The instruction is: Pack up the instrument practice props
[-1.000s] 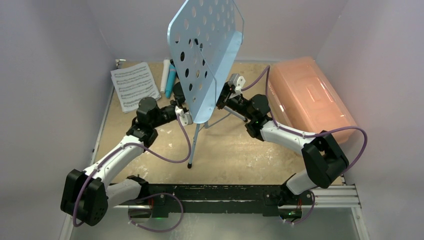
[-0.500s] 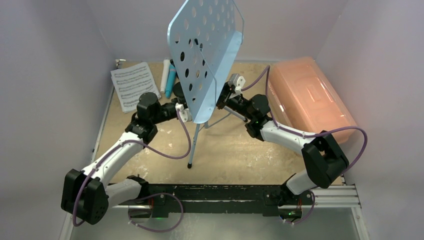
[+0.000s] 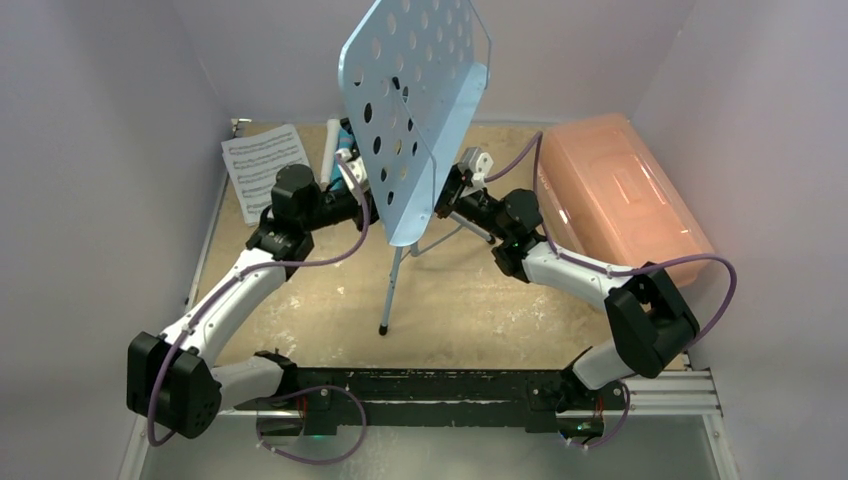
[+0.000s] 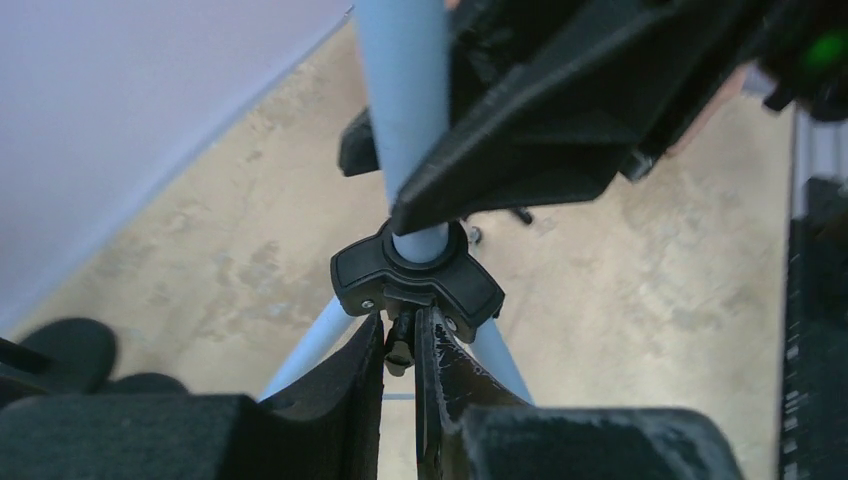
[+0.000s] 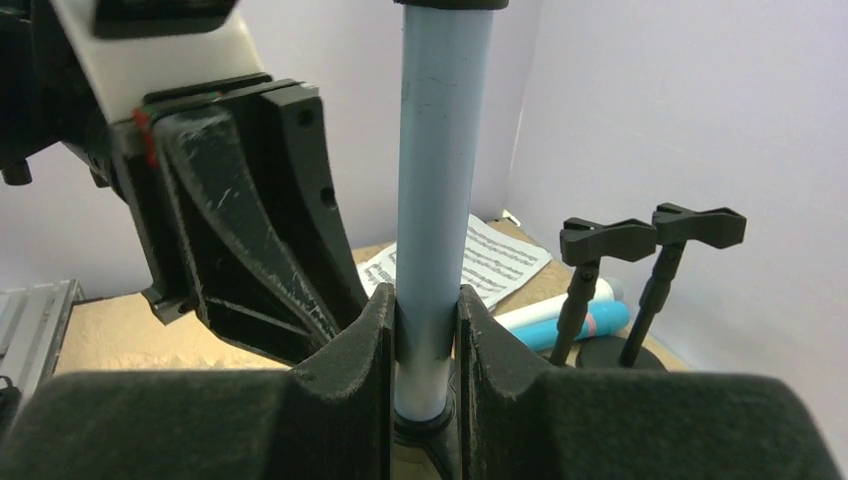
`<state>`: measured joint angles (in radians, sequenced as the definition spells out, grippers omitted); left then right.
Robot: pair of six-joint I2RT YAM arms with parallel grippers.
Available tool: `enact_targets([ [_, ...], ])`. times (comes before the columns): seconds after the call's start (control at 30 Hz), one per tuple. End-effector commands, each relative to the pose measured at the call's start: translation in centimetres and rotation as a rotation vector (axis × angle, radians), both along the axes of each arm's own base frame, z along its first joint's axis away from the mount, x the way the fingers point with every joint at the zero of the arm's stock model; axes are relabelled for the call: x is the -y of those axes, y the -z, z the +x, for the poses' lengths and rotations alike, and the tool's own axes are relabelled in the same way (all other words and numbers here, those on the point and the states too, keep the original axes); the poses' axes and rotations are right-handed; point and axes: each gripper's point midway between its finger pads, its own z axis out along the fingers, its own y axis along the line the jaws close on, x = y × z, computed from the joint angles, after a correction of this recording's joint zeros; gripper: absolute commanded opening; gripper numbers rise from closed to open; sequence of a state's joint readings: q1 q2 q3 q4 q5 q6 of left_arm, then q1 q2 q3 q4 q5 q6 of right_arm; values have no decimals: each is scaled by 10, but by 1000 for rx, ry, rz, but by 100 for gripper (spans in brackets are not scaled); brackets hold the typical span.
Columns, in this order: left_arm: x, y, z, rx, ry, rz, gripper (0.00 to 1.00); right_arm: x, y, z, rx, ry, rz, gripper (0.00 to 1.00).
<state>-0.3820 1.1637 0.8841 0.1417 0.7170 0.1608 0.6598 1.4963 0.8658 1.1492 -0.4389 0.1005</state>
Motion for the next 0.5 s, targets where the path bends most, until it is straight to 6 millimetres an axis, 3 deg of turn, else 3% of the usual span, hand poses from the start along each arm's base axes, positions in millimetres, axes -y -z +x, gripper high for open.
enact_targets([
  [0.0, 11, 12, 7, -369, -86, -132, 4, 5, -23, -13, 120, -11, 12, 0],
  [0.23, -10, 10, 33, -661, -201, -388, 13, 6, -25, -15, 123, -14, 13, 0],
  [0.47, -25, 21, 40, -869, -264, -595, 15, 6, -25, -15, 124, -15, 14, 0],
])
